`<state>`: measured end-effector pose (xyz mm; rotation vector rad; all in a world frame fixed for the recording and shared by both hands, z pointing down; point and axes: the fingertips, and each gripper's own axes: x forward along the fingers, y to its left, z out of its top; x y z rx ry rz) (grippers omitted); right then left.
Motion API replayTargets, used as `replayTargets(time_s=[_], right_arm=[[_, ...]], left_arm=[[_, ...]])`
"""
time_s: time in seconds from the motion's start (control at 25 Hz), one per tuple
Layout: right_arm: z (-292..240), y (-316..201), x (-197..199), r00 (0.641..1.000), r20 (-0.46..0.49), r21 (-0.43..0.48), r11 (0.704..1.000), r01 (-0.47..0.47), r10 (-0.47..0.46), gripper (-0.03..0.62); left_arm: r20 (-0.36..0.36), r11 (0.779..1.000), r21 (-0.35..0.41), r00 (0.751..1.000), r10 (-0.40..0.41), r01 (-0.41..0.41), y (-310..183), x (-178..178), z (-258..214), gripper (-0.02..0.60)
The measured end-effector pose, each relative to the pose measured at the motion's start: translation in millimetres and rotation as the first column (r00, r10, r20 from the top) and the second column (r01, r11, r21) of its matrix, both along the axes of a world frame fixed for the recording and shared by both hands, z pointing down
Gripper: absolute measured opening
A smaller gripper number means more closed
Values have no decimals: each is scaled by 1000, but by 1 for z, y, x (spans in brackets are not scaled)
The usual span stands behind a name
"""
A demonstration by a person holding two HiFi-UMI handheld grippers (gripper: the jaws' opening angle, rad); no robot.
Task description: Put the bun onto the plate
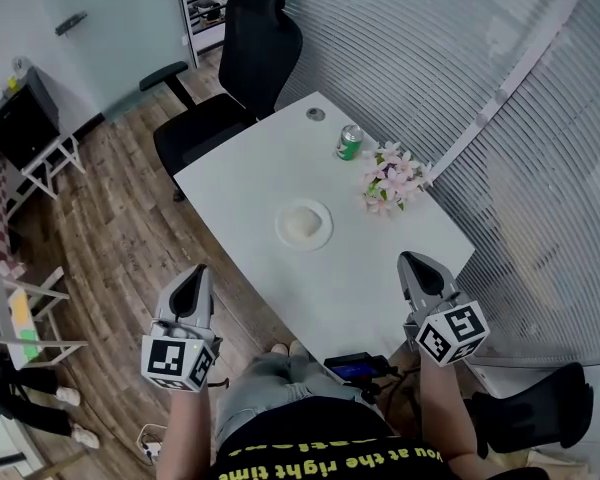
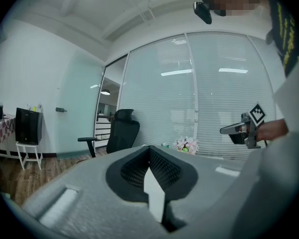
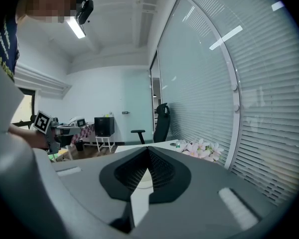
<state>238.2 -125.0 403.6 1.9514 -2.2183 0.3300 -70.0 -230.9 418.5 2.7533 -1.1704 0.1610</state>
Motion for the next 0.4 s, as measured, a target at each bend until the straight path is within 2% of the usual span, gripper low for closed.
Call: replayTargets(time_s=[0.4], right_arm=[[0,-1,-3,1000,4,-2,1000,5,-5,6]], left_arm=[[5,1000,-1,1000,8,-8,0,0,-2,3]])
